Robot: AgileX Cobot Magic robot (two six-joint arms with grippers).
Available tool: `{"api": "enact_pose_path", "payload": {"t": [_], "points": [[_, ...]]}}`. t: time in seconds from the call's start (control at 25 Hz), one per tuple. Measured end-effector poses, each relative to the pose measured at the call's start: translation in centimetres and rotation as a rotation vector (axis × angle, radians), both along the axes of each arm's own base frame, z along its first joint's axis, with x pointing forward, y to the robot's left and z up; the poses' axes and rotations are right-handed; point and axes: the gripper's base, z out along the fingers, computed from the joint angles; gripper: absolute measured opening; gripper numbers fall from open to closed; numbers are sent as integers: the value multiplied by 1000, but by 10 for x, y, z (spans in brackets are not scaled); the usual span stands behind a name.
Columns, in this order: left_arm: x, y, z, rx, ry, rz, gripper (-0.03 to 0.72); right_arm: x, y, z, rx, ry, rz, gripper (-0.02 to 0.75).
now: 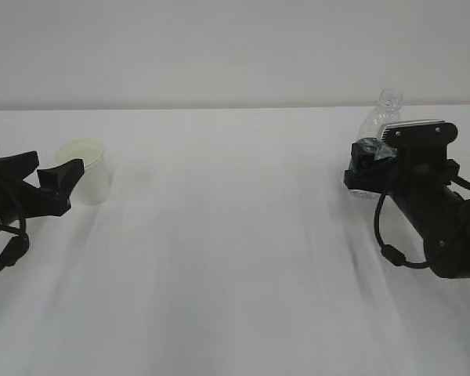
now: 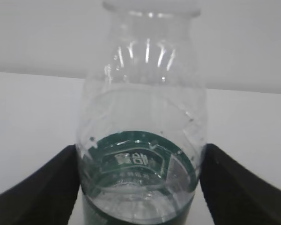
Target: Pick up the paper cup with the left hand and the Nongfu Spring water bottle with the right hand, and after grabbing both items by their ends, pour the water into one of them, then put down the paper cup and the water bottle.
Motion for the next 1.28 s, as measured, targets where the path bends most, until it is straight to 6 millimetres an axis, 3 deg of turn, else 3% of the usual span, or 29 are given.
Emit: {"api": "enact_pose_path", "payload": {"t": [0.56, 0.92, 1.28], "points": [[-5, 1, 2, 20, -3, 4, 555, -34, -6, 20, 7, 5, 4, 593], [-32, 14, 30, 38, -78, 99, 555, -47, -6, 38, 4, -24, 32, 593], [-42, 16, 62, 35, -195, 111, 555, -65, -9, 59, 7, -37, 46, 593]]}}
